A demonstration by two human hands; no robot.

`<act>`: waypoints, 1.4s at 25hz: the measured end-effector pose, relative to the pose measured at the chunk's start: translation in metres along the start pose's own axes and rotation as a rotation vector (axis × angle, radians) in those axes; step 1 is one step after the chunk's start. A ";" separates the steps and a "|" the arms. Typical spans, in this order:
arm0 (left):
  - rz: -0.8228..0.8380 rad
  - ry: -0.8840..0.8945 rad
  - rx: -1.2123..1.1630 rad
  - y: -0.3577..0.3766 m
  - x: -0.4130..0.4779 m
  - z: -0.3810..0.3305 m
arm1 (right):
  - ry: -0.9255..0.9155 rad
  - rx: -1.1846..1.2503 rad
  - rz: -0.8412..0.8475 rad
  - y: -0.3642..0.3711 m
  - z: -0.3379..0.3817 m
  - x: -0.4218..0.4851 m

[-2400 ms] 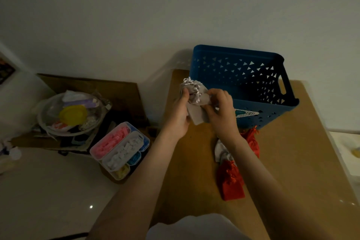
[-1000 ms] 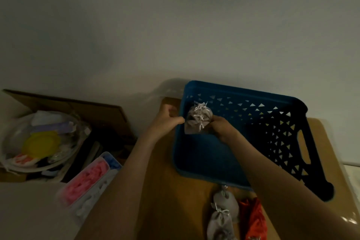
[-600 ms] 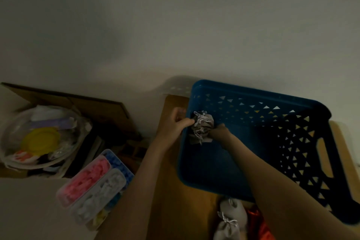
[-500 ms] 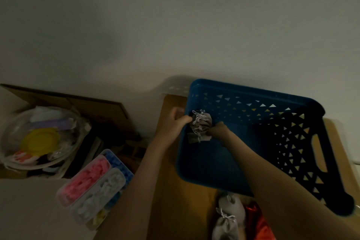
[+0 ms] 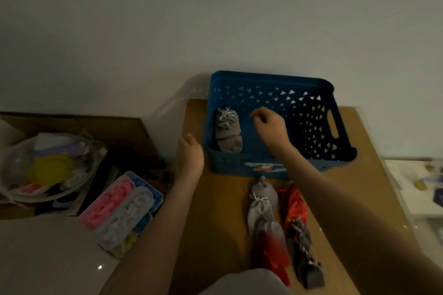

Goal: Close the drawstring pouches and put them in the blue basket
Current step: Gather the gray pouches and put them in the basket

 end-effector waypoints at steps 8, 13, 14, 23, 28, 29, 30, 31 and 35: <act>0.642 -0.279 0.310 0.047 -0.083 0.073 | -0.170 -0.140 -0.394 -0.054 -0.029 -0.105; 0.781 -0.240 0.462 0.069 -0.110 0.096 | 0.123 -0.358 0.097 0.004 -0.121 -0.150; 0.791 -0.217 0.475 0.074 -0.113 0.100 | 0.238 -0.443 0.275 0.021 -0.148 -0.160; 0.794 -0.117 0.425 0.115 -0.131 0.123 | 0.360 -0.306 0.541 0.062 -0.186 -0.201; 0.513 -0.178 0.324 0.086 -0.113 0.114 | 0.358 -0.098 0.323 0.033 -0.185 -0.201; 0.454 -0.179 0.327 0.077 -0.107 0.114 | 0.346 -0.013 0.312 0.031 -0.180 -0.199; 0.436 -0.172 0.327 0.071 -0.104 0.114 | 0.348 0.123 0.310 0.031 -0.174 -0.198; 0.438 -0.158 0.327 0.067 -0.103 0.113 | 0.347 0.231 0.320 0.032 -0.168 -0.194; 0.582 -0.200 0.217 0.071 -0.111 0.114 | 0.367 0.412 0.380 0.055 -0.136 -0.175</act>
Point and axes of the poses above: each hand's wrist, its own x-axis towards the middle knuckle, its own y-axis out of the palm, z = x × y, the point moved 7 cm from there along x, towards the middle knuckle, and after that the axes turned 1 degree about y, right-handed, at the moved point
